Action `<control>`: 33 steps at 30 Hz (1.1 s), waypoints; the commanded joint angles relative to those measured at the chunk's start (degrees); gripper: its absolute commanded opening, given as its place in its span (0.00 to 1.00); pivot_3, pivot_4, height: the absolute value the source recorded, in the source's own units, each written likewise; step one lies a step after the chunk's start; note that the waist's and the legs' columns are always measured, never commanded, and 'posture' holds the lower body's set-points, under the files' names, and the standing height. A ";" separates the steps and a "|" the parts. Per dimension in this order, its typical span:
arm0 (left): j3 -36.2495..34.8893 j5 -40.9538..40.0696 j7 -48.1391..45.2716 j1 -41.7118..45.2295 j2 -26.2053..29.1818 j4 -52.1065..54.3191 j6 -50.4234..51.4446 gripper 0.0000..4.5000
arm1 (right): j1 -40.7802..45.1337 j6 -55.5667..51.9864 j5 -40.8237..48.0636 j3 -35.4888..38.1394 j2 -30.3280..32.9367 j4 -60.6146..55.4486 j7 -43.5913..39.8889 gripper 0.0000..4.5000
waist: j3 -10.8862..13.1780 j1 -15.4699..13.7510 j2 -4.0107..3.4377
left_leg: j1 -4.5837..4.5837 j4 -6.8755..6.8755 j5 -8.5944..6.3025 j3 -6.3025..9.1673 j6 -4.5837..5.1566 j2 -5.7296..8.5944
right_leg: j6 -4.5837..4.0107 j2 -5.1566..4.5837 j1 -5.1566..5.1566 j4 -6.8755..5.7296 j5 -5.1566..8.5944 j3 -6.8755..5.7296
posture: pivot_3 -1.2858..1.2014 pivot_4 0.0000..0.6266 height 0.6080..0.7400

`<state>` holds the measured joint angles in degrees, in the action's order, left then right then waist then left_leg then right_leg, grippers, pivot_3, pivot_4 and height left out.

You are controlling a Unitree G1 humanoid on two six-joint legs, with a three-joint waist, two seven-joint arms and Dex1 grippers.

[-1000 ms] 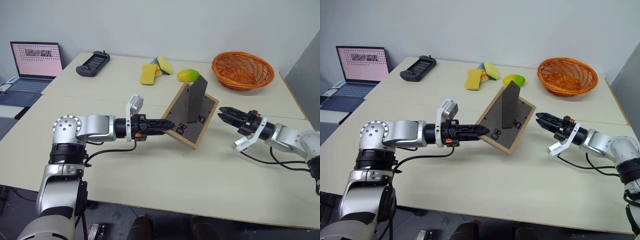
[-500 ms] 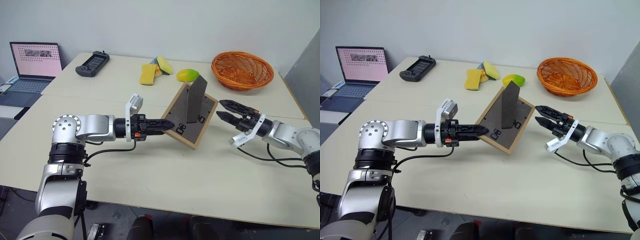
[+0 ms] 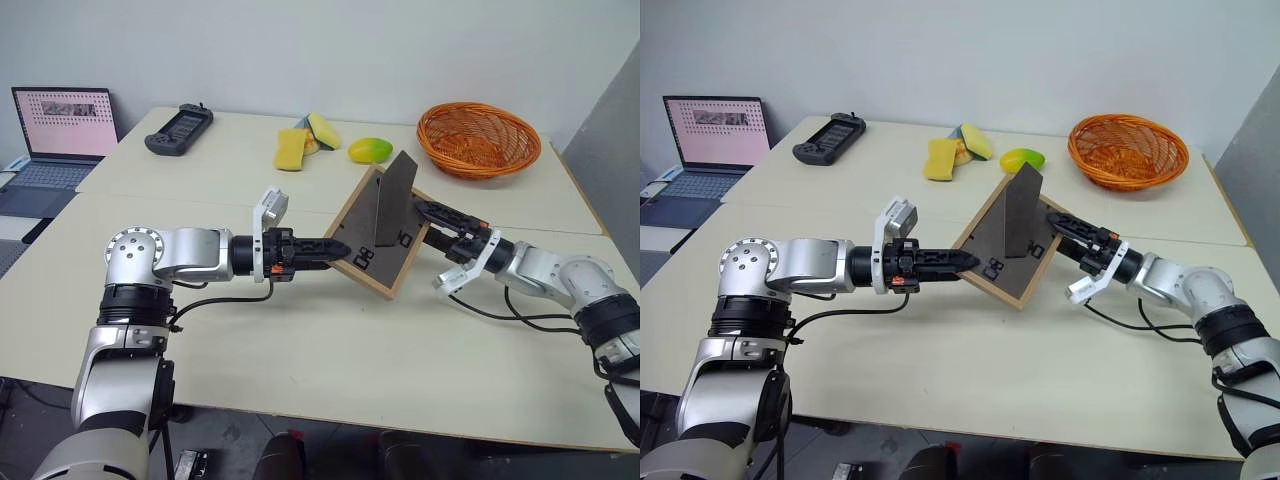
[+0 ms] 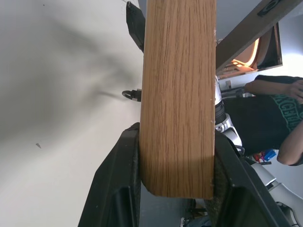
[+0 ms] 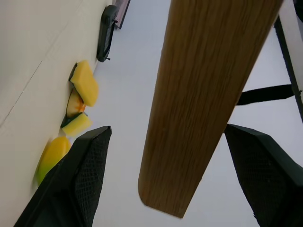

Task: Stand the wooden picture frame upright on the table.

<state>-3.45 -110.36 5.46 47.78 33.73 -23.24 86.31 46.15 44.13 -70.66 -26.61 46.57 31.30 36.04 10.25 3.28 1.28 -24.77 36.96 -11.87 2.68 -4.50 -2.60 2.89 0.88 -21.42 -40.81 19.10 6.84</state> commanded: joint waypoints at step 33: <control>-1.47 -2.64 0.84 0.92 -0.76 1.83 -2.27 0.29 | 2.09 -0.25 3.48 -1.00 0.80 -0.51 0.17 0.31 | 0.00 0.03 0.00 | 0.00 0.00 0.02 0.04 0.01 0.01 | 0.00 0.00 0.00 -0.03 0.00 -0.03 | 0.52 0.24 1.00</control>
<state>-3.79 -112.39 5.13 47.78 32.92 -24.51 85.64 47.52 44.50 -66.61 -27.12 46.46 32.27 37.13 10.25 3.31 1.28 -24.77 36.97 -11.85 2.71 -4.49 -2.59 2.89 0.87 -21.42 -40.83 19.10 6.81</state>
